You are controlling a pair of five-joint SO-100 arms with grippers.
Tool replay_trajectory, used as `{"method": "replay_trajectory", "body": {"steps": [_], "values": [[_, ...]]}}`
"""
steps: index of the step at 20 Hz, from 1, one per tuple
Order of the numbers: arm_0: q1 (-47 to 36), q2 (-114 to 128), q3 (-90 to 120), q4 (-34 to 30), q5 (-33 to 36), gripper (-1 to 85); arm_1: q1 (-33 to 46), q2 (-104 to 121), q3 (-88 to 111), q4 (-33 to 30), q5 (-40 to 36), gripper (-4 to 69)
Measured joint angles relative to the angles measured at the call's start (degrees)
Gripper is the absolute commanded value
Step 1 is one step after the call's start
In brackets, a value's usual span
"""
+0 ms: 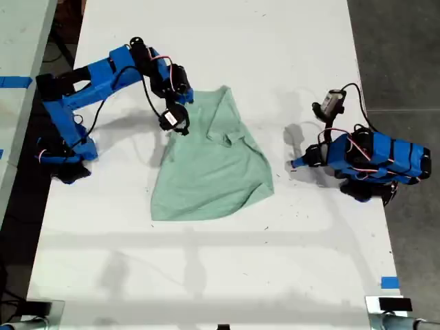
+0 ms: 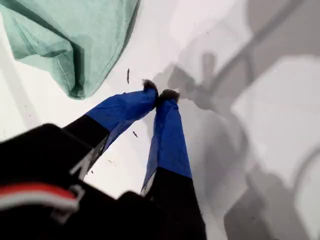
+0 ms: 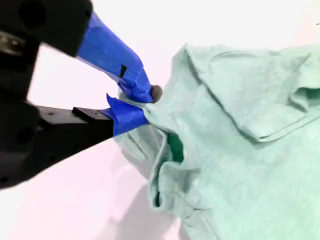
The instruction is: Fold t shirt
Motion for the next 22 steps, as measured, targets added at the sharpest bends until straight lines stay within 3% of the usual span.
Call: {"method": "replay_trajectory", "body": {"steps": [4, 6, 8, 13, 17, 19, 22], "values": [[7.47, -13.45, -6.50, -2.90, -1.76, 0.0, 0.00, 0.00, 0.00, 0.00, 0.00, 3.4], [9.14, -21.80, -6.59, -3.69, -2.20, 17.4, 0.00, 0.00, 0.00, 0.00, 0.00, 3.4], [9.14, -25.49, -6.50, -3.69, -2.20, 21.7, 0.00, 0.00, 0.00, 0.00, 0.00, 3.4], [8.44, -20.74, -6.59, 2.29, -2.02, 20.3, 0.00, 0.00, 0.00, 0.00, 0.00, 3.4], [5.45, -0.79, -2.55, 8.00, -2.02, 18.6, 0.00, 0.00, 0.00, 0.00, 0.00, 3.4], [1.14, 12.83, 8.35, 7.82, -2.02, 6.3, 0.00, 0.00, 0.00, 0.00, 0.00, 3.4], [-0.70, 35.07, 35.24, 0.18, -3.43, -0.1, 0.00, 0.00, 0.00, 0.00, 0.00, 3.5]]}}
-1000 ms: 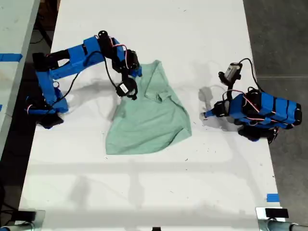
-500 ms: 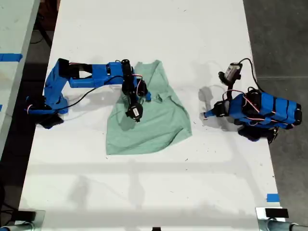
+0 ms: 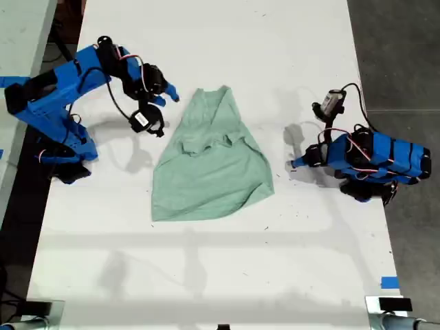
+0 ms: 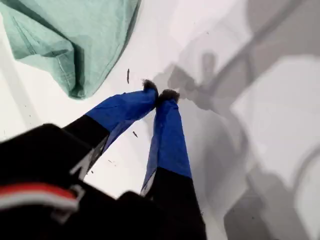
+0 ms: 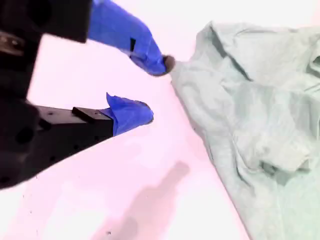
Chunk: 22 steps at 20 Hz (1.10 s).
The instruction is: Fold t shirt
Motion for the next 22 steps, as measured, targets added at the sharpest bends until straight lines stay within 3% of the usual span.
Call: {"method": "replay_trajectory", "body": {"steps": [5, 11, 20, 22], "values": [[10.02, 31.64, 44.30, -16.79, -8.70, -0.1, 0.00, 0.00, 0.00, 0.00, -0.09, 3.6], [10.28, 80.42, 72.60, -13.62, -10.11, -0.2, 0.00, 0.00, 0.00, 0.00, -0.09, 3.7], [7.47, 83.14, 75.59, -16.26, -8.53, -0.1, 0.00, 0.00, 0.00, 0.00, -0.09, 2.2], [7.29, 83.14, 75.59, -16.26, -8.53, -0.1, 0.00, 0.00, 0.00, 0.00, -0.09, 4.7]]}}
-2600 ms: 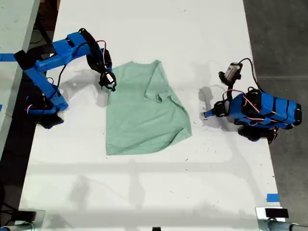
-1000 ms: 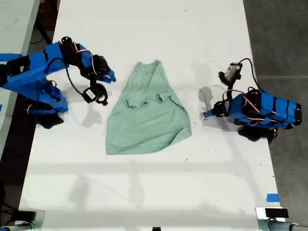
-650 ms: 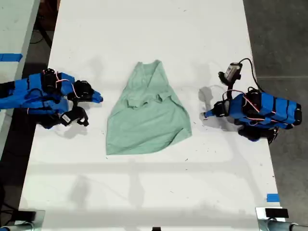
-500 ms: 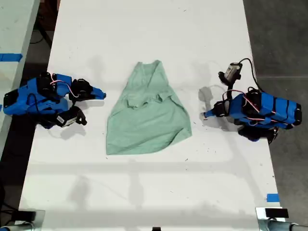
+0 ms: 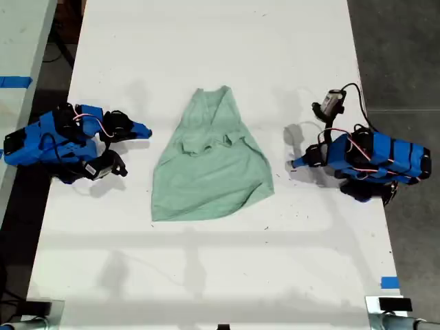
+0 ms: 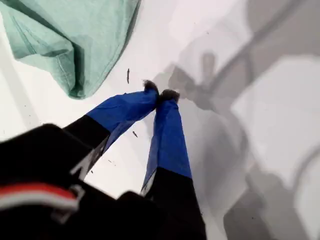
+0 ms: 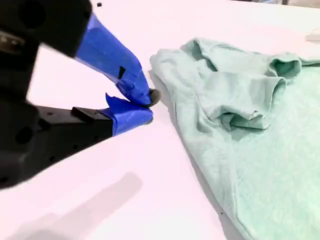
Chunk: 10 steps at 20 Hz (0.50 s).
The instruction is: Fold t shirt
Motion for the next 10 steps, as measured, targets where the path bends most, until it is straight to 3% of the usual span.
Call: {"method": "replay_trajectory", "body": {"steps": [2, 6, 10], "values": [[-0.53, 0.00, 0.00, 0.00, 0.00, 0.0, 0.00, 0.00, 0.00, 0.00, 0.00, 6.3], [-0.53, 0.00, 0.00, 0.00, 0.00, 13.2, 0.35, 0.00, 0.00, 0.00, -0.44, 5.6], [-0.44, 0.00, 0.00, 0.00, 0.00, 13.2, 0.62, 0.00, 0.00, 0.00, -1.49, 4.7]]}}
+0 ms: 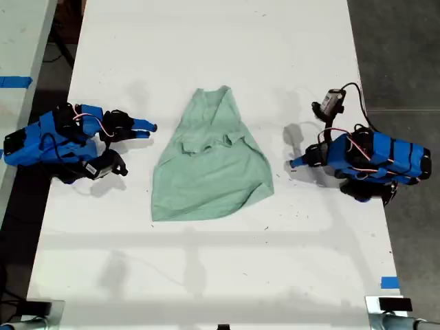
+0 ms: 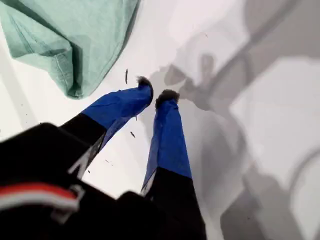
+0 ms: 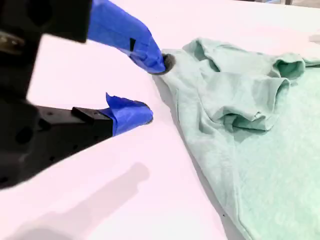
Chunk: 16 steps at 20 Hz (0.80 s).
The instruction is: Fold t shirt
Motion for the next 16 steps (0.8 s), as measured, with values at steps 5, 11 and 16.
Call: {"method": "replay_trajectory", "body": {"steps": [5, 11, 16], "values": [[0.00, 0.00, 0.00, 0.00, 0.00, 13.2, -0.53, 0.00, 0.00, 0.00, 0.00, 4.6], [0.00, 0.00, 0.00, 0.00, 0.00, 13.2, 0.00, 0.00, 0.00, 0.00, 0.00, 4.5], [0.00, 0.00, 0.00, 0.00, 0.00, 13.2, 0.00, 0.00, 0.00, 0.00, 0.00, 3.5]]}}
